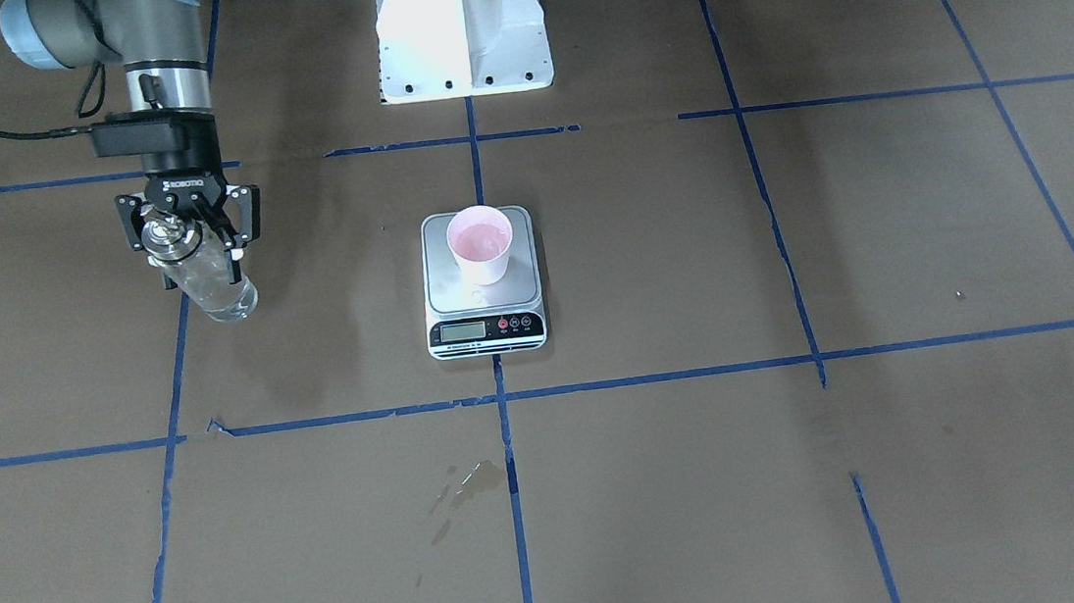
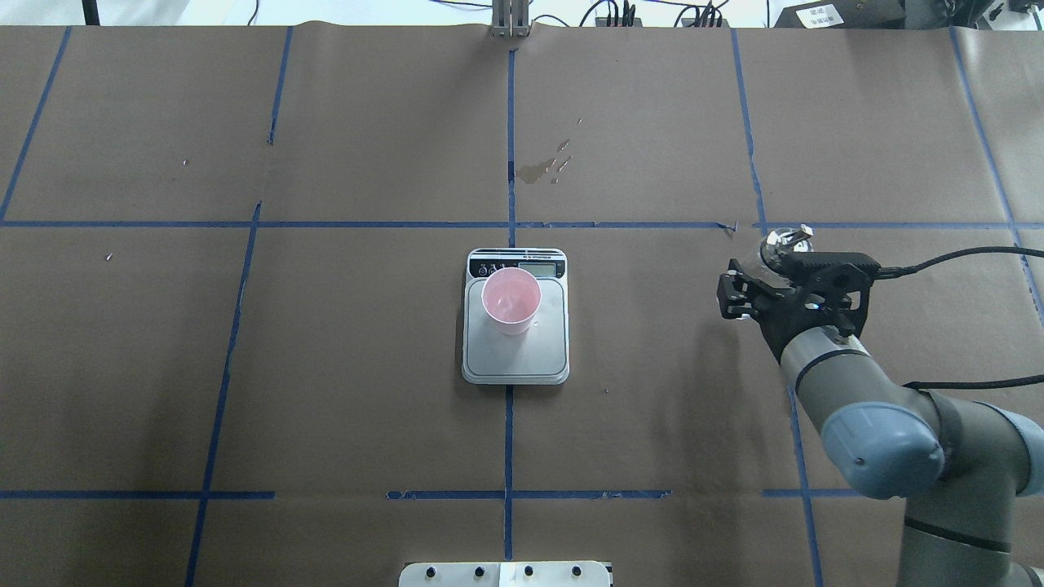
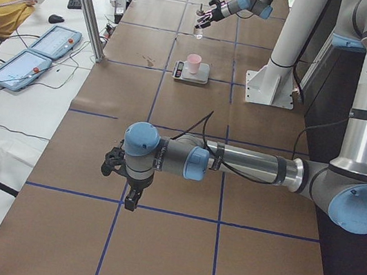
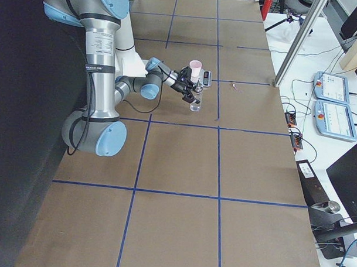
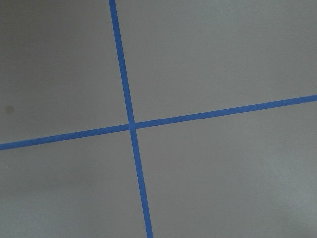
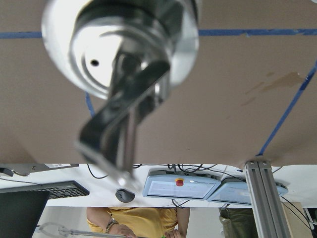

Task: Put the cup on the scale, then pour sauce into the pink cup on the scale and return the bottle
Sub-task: 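Lower the glass bottle to its original spot with the right gripper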

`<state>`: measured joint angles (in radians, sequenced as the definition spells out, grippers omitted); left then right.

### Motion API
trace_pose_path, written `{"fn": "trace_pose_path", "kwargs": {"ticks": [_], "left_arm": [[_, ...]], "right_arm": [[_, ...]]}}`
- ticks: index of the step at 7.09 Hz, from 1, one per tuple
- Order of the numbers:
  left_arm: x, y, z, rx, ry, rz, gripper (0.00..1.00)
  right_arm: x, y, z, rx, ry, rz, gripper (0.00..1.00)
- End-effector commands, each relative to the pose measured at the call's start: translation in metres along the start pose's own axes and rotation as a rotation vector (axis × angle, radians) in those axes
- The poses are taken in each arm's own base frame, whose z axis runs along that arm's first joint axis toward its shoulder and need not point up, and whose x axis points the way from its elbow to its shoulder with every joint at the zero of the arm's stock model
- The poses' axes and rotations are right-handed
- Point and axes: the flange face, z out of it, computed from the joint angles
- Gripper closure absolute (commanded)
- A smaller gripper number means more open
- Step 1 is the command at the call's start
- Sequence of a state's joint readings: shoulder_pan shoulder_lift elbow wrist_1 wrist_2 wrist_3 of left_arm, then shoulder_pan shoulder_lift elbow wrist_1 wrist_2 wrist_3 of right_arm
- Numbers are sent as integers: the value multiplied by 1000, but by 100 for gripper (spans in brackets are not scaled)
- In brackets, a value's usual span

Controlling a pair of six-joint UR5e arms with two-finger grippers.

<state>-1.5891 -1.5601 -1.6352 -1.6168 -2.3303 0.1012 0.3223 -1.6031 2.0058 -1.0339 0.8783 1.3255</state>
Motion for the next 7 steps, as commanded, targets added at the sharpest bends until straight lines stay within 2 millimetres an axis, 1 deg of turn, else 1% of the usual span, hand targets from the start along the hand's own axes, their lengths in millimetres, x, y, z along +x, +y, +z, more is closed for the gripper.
{"fn": "trace_pose_path", "kwargs": {"ticks": [1,4,5,6,7], "left_arm": [[0,0,0,-1,0,3,0],[-1,0,2,-4,0,-1,0],[-1,0,2,-4,0,-1,0],[-2,1,3,-5,1,-2,0],[-2,1,3,-5,1,-2,0]], "right_arm": [[43,23,15,45,-2,7,100],[18,41,3,69,-29,-13,100],[15,43,3,72,-27,-19,100],[17,46,4,74,-23,-23,100],[20,52,8,74,-12,-38,100]]}}
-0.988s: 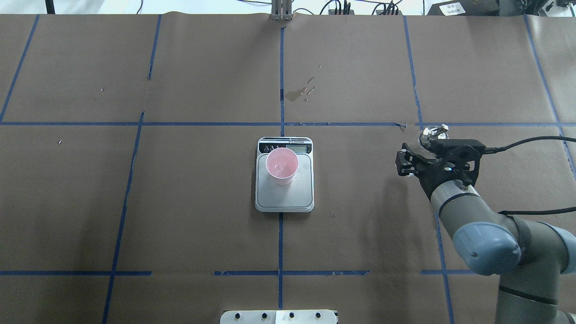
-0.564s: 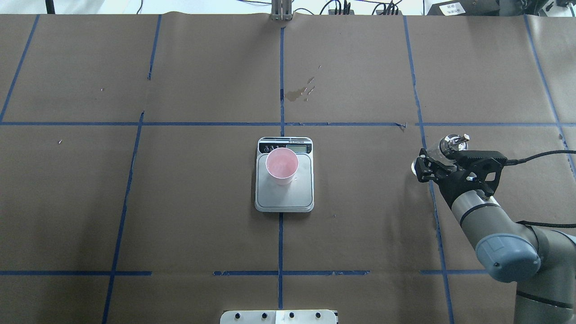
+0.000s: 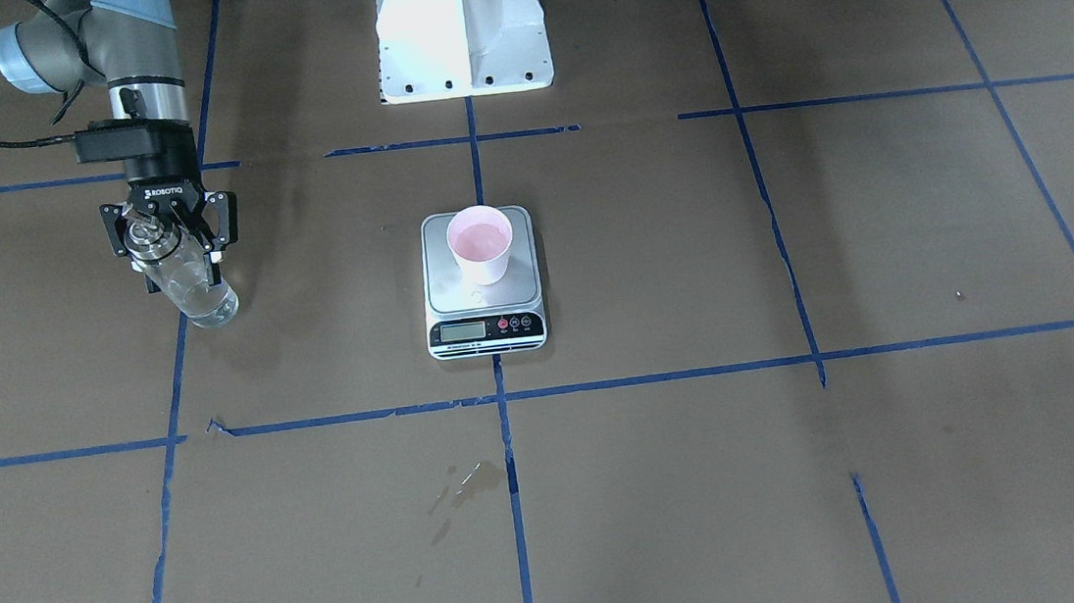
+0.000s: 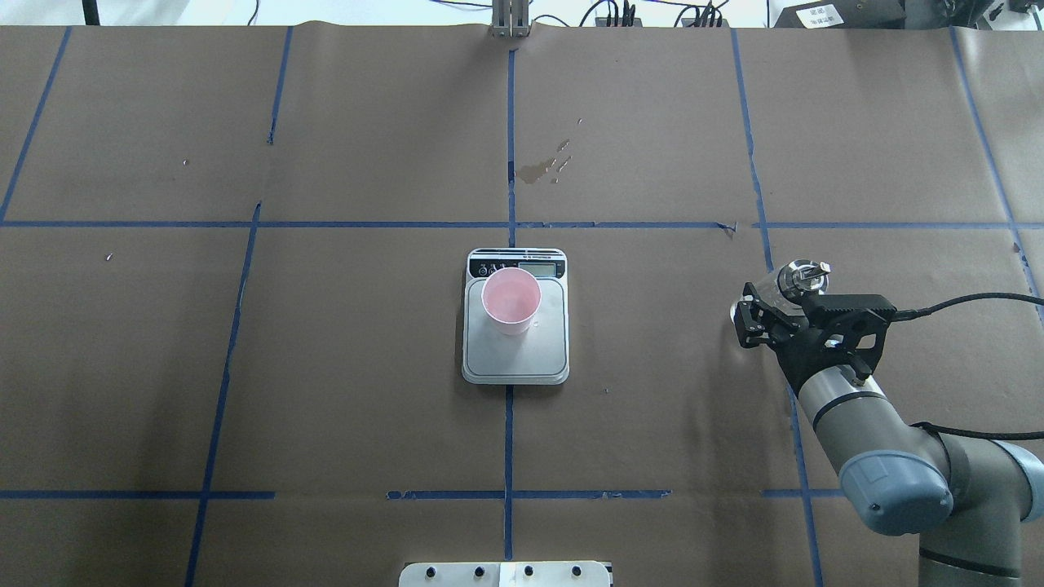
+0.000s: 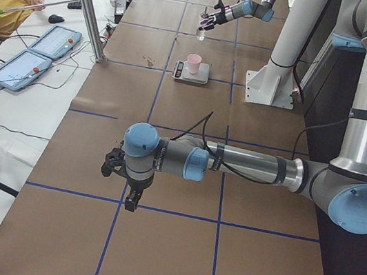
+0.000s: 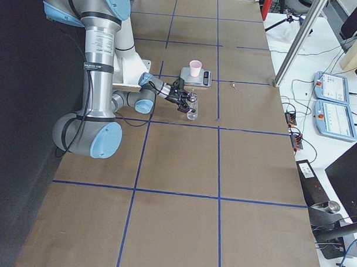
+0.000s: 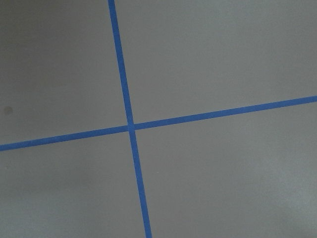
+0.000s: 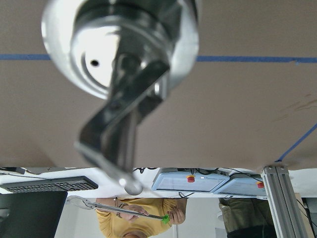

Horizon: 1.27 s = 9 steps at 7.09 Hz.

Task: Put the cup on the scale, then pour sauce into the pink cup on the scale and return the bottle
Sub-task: 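Lower the glass bottle to its original spot with the right gripper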

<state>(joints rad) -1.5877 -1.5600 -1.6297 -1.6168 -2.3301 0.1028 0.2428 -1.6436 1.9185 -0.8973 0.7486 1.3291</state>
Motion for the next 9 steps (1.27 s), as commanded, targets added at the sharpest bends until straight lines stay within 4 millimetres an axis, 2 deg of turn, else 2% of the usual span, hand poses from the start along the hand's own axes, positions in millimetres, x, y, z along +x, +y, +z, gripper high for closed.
{"fn": "trace_pose_path", "kwargs": {"ticks": [1,3,5,8,9], "left_arm": [[0,1,0,0,0,0,0],[0,0,0,1,0,1,0],[0,0,0,0,0,0,0],[0,0,0,0,0,0,0],[0,0,0,0,0,0,0]], "right_arm": [[3,8,5,-4,11,-16,100],[4,9,5,-7,11,-17,98],[4,10,6,-10,10,-18,82],[7,12,7,-11,15,-24,79],[7,13,7,-12,17,-26,74]]}}
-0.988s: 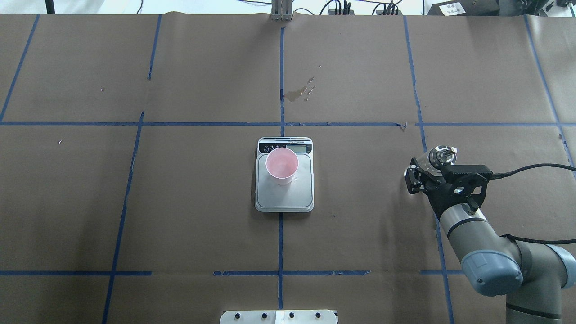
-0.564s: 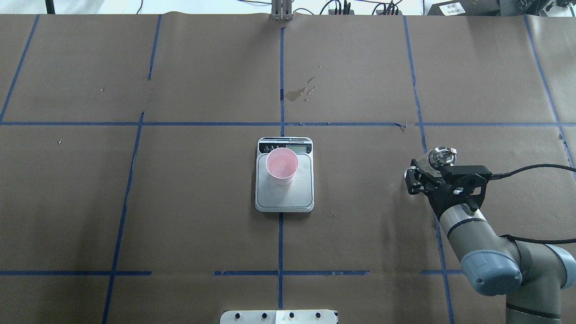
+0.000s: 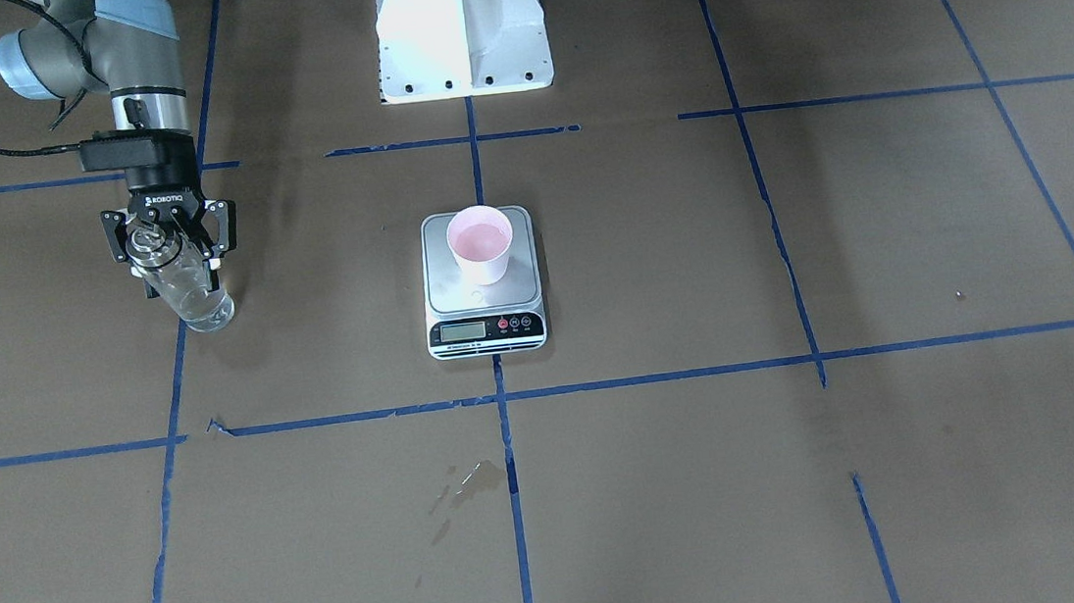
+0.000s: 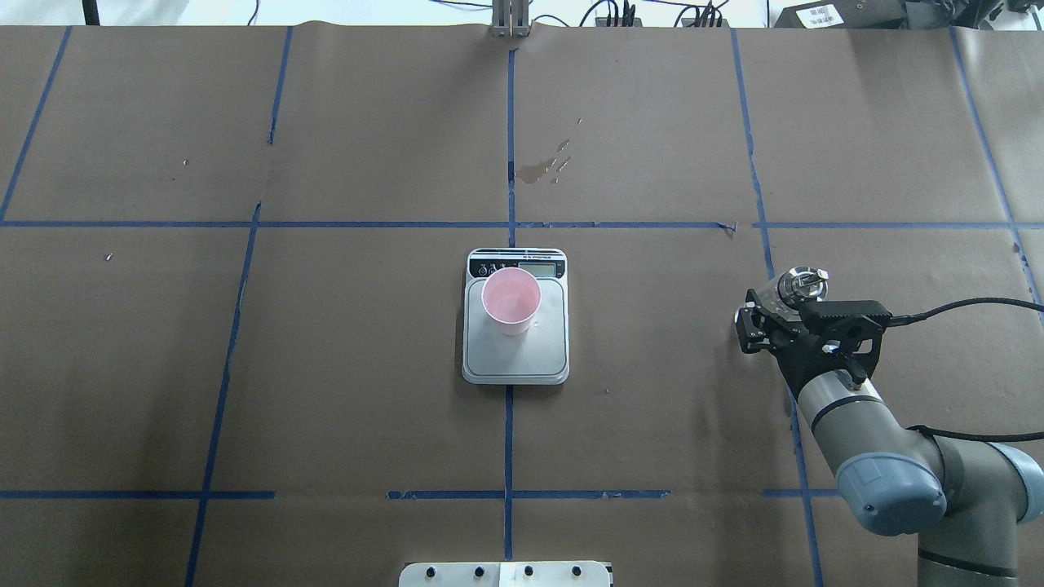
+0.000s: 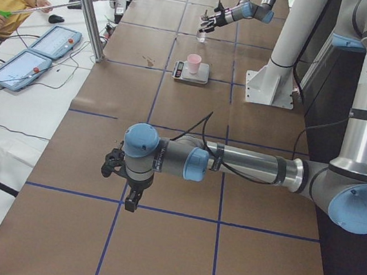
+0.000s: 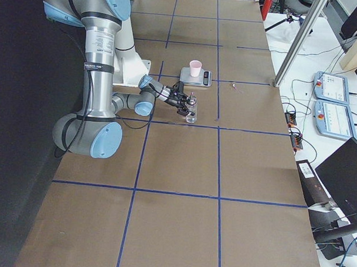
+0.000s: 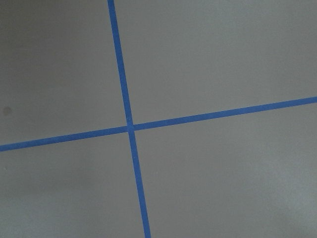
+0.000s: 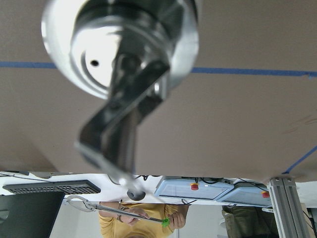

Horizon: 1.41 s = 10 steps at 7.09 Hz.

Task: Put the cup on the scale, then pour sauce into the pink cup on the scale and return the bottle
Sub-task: 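Lower the glass bottle to its original spot with the right gripper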

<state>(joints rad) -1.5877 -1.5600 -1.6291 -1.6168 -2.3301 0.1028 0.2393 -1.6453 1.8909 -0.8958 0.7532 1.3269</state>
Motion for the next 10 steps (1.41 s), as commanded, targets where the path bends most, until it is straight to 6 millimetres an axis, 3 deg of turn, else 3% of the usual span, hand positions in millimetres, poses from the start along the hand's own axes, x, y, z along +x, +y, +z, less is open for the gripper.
{"fn": "trace_pose_path", "kwargs": {"ticks": [1,4,8,10], "left_arm": [[0,0,0,0,0,0,0],[0,0,0,0,0,0,0],[0,0,0,0,0,0,0],[0,0,0,0,0,0,0]], "right_arm": [[2,3,2,-1,5,-6,69],[2,3,2,-2,6,-7,58],[4,5,4,-3,10,-11,32],[4,6,4,-3,13,-15,30]]}}
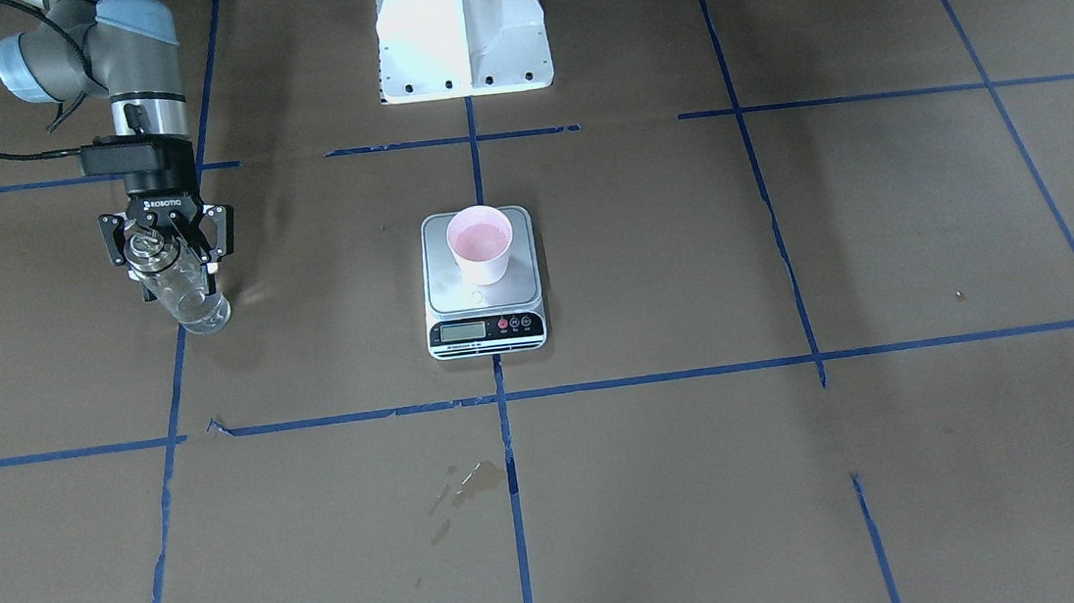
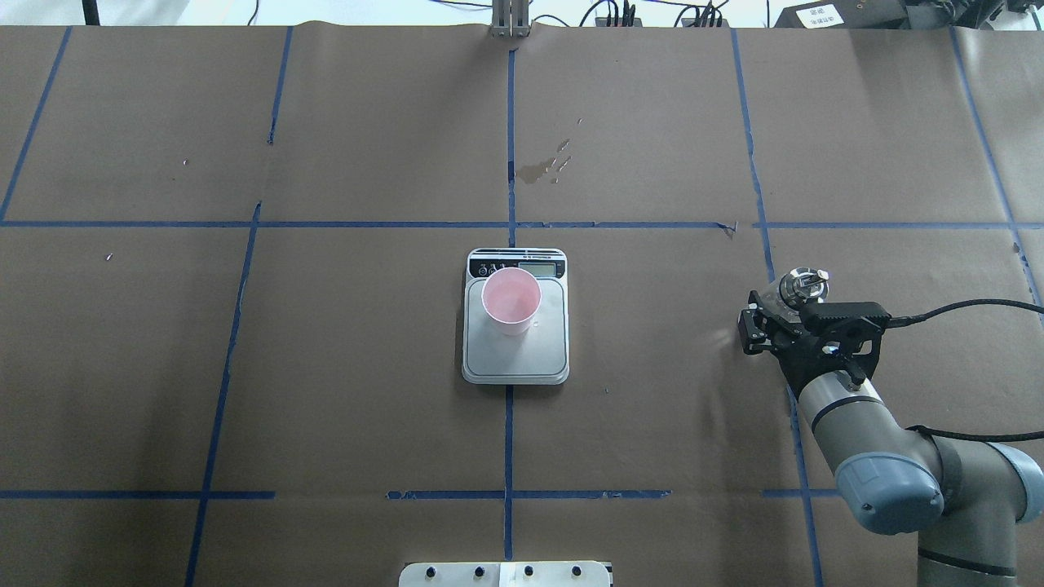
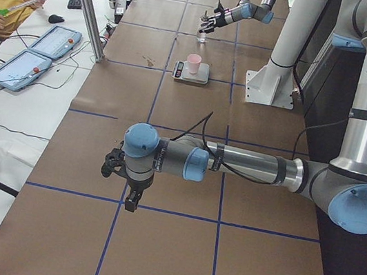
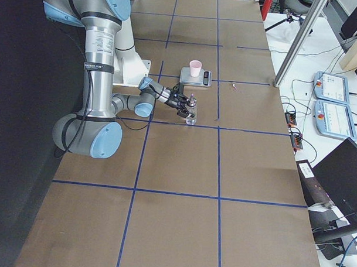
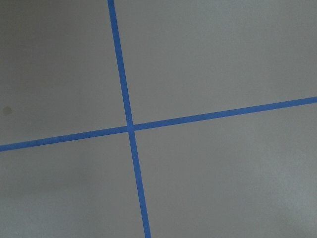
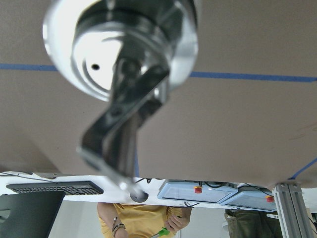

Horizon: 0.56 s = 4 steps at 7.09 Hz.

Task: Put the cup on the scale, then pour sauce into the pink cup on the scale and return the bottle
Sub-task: 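Lower the glass bottle to its original spot with the right gripper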

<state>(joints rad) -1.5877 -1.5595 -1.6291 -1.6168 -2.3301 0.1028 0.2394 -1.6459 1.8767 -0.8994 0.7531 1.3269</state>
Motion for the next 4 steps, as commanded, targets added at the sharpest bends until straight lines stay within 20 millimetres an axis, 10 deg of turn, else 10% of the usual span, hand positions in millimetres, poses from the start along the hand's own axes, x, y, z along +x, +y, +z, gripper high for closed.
{"fn": "trace_pose_path", "kwargs": {"ticks": [1,3,4], "left_arm": [[1,0,-1,1,0,1,0],[1,0,-1,1,0,1,0],[1,-1,-1,3,0,2,0]], "right_arm": [[0,0,0,0,1,-1,24],[0,0,0,0,1,-3,19],[0,0,0,0,0,0,0]]}}
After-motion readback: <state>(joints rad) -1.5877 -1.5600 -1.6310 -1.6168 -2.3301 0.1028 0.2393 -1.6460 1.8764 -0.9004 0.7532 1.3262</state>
